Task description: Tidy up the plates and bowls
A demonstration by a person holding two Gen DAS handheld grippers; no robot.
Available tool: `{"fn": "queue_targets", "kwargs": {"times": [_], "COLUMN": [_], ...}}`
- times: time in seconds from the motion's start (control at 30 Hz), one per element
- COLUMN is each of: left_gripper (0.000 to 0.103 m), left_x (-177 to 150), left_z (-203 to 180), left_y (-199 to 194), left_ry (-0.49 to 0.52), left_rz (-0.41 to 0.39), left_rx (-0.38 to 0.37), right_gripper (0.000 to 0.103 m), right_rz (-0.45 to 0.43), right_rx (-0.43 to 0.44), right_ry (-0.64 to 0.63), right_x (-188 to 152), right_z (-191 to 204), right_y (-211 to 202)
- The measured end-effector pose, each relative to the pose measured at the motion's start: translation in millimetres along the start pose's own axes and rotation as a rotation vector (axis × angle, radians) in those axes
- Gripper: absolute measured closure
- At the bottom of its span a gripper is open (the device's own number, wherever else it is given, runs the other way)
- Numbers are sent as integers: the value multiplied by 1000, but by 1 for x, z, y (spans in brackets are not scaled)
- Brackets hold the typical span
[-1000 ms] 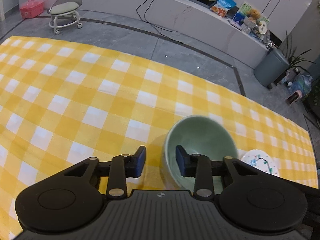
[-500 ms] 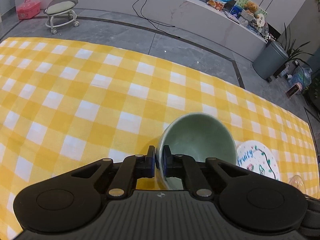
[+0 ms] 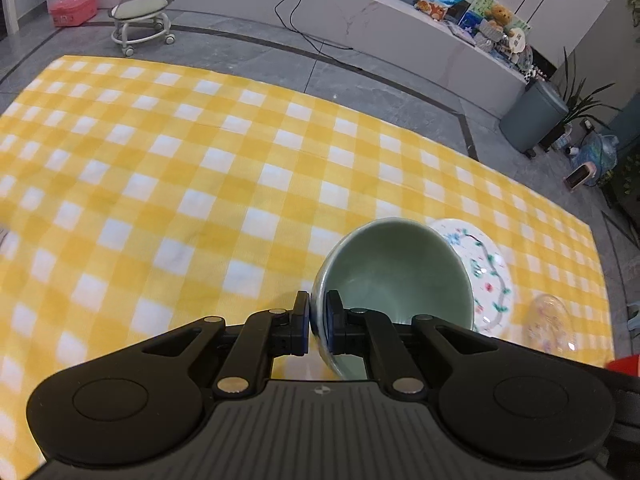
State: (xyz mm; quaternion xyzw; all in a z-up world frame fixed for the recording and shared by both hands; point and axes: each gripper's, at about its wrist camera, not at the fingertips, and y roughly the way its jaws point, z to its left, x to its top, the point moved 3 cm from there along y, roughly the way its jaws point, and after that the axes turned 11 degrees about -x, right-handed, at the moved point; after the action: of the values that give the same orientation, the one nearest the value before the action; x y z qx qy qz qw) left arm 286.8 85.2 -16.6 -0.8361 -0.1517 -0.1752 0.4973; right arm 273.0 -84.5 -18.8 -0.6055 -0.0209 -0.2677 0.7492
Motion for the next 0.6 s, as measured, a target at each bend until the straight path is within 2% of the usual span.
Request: {"fn": "queue_targets", "kwargs": {"times": [0.13, 0.3, 0.6], "left_gripper": [95, 94, 94], "left_x": [-12, -32, -73], "left_z": [-14, -32, -42], "left_y": [-33, -71, -121], "left_ry": [16, 52, 66], "left_rz": [-25, -50, -59], "left_rx": [-3, 25, 29], "right_gripper": [95, 95, 95], "right_rz": [-33, -34, -38], "right_rx": [21, 56, 114], "right_ry": [-18, -28, -61], "right_x": [-18, -40, -86], "right_z": [-1, -7, -20], "right_y": [-39, -79, -132]}}
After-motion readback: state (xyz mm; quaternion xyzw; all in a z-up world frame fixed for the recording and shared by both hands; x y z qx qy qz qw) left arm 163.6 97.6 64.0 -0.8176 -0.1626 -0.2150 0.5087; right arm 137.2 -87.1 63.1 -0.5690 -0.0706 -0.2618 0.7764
